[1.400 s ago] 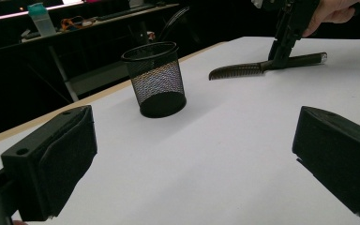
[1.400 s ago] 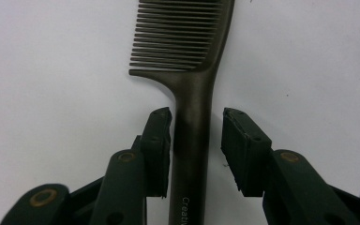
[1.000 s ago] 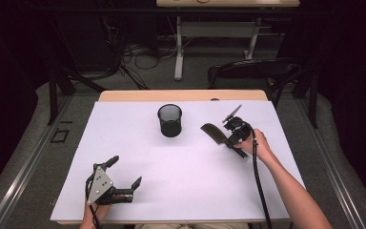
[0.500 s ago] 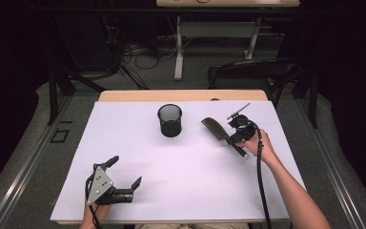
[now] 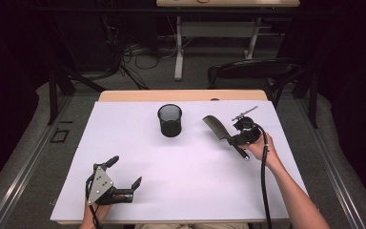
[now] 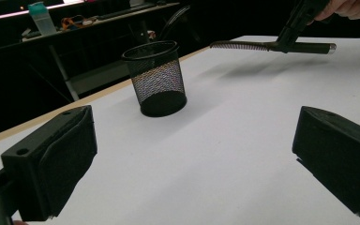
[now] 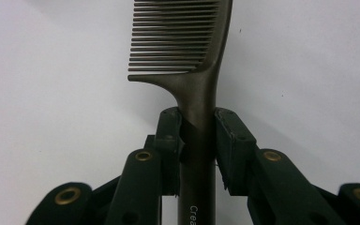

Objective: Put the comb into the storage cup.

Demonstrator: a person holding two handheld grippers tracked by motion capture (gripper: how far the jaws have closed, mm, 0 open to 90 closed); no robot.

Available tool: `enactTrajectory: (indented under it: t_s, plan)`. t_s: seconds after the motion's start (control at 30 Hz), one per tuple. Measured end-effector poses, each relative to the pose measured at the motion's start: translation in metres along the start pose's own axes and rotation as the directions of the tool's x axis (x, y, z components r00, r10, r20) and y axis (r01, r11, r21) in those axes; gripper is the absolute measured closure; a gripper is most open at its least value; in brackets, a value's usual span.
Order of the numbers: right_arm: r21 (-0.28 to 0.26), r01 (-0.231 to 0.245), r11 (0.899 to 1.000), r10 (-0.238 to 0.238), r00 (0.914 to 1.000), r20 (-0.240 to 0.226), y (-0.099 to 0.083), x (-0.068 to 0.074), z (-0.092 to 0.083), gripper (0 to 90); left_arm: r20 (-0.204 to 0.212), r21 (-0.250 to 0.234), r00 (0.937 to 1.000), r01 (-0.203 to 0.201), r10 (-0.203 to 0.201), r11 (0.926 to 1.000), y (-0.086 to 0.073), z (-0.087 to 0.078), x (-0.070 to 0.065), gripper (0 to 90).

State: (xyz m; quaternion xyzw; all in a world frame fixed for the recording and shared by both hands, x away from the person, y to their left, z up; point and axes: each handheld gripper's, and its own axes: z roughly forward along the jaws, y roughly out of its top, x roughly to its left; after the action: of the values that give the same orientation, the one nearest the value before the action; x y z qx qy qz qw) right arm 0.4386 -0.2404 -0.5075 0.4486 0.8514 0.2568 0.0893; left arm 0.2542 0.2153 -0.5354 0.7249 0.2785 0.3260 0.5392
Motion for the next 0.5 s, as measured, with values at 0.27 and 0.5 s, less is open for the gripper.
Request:
enactTrajectory:
  t_s: [0.27,0.5]
  plan:
    - [-0.056,0.008,0.998,-0.009,0.9999,-0.012,-0.006,0.005,-0.007,72.5,0.0,-0.001,1.0,-0.001,0.001,1.0,0.0,0.0,0.0,0.1]
    - [-0.103,0.025,0.994,-0.027,0.9996,-0.011,-0.009,0.011,-0.009,72.5,-0.001,0.002,1.0,-0.002,0.002,1.0,0.0,0.0,0.0,0.1]
